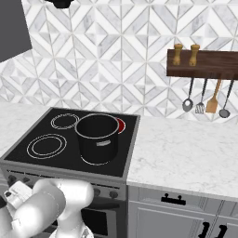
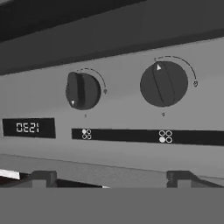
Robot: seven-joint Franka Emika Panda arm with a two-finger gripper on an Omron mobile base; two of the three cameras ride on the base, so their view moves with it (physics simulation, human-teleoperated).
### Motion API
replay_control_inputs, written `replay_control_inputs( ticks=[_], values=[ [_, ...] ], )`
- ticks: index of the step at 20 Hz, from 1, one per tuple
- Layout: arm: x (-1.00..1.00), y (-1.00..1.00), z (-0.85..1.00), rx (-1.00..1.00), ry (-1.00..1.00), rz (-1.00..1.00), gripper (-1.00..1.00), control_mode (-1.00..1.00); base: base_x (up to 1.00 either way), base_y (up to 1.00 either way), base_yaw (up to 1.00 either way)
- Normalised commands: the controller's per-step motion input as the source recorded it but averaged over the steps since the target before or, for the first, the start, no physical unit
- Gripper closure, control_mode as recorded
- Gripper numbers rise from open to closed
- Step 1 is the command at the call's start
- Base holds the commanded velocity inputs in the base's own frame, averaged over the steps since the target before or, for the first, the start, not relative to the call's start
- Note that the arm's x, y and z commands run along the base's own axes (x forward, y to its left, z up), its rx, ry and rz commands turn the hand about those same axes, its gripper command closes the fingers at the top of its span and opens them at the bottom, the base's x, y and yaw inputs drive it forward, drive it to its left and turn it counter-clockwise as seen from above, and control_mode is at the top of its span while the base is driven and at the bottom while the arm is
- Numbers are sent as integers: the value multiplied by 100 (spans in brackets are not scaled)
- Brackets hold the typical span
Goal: Turn off the rear right burner of the stove.
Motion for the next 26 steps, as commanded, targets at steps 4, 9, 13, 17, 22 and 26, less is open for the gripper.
replay_control_inputs(
  ticks=[4, 9, 13, 17, 22, 26],
  values=[
    [0, 9, -40, -23, 6, 7, -100, -100, 0, 0, 0],
    [1, 18, -16, -12, 3, 2, -100, -100, 0, 0, 0],
    [12, 27, -18, -13, 2, 5, -100, -100, 0, 0, 0],
    [14, 0, -6, -8, 0, 4, -100, -100, 0, 0, 0],
    [14, 0, -5, -6, 0, 3, -100, -100, 0, 0, 0],
    [13, 0, -6, -4, 0, 2, -100, -100, 0, 0, 0]
  ],
)
